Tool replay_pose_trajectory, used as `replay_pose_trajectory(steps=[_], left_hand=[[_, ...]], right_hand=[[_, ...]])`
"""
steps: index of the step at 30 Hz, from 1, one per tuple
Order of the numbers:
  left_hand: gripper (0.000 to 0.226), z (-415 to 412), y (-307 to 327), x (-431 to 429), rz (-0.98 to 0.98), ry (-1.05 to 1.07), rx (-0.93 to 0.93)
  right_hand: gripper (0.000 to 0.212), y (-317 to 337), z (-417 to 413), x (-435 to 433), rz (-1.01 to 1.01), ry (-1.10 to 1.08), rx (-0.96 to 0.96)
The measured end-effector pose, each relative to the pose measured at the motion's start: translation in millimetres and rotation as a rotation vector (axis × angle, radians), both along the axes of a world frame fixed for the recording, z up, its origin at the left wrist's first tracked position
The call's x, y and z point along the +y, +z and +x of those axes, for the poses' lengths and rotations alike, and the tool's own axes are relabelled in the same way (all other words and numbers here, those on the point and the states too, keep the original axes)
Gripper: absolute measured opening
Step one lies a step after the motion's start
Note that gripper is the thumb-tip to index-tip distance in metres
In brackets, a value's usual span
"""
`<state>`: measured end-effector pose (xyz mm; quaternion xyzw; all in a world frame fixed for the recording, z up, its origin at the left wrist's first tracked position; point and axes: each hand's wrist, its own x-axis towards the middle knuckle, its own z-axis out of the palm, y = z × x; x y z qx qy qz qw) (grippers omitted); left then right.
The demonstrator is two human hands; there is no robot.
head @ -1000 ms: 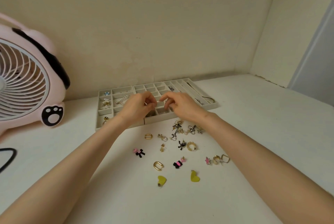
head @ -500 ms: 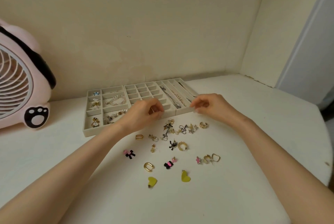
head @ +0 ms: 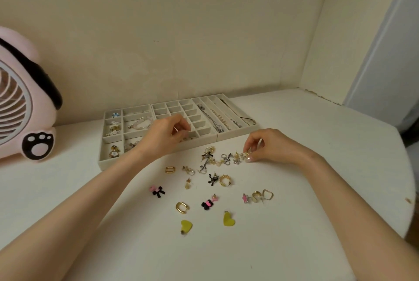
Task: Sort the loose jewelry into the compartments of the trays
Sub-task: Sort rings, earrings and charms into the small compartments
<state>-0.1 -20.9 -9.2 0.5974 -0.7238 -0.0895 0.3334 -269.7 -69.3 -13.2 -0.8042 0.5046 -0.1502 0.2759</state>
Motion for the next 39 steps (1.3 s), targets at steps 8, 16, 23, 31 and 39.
replay_pose_trajectory(steps=[8,16,23,31,39], left_hand=[[0.011,-7.4,-2.8,7.5,0.043,-0.144,-0.063],[0.013,-20.1,-14.7,8.5,0.053,-0.263,-0.33],[0.012,-14.4,-10.5,7.8,0.09,-0.274,-0.276],[0.01,-12.0,-1.3,11.6,0.177,-0.272,-0.148],[0.004,-10.8,0.6,10.6,0.146,-0.264,-0.04]], right_hand=[[0.017,0.8,1.7,1.0,-0.048,-0.025,-0.218],[0.025,-6.0,2.9,3.0,-0.127,-0.021,-0.202],[0.02,-6.8,4.1,4.0,-0.108,-0.003,-0.186],[0.018,12.6,-1.5,13.3,-0.096,0.059,-0.118],[0.027,42.3,4.8,61.8,0.226,0.303,0.428]])
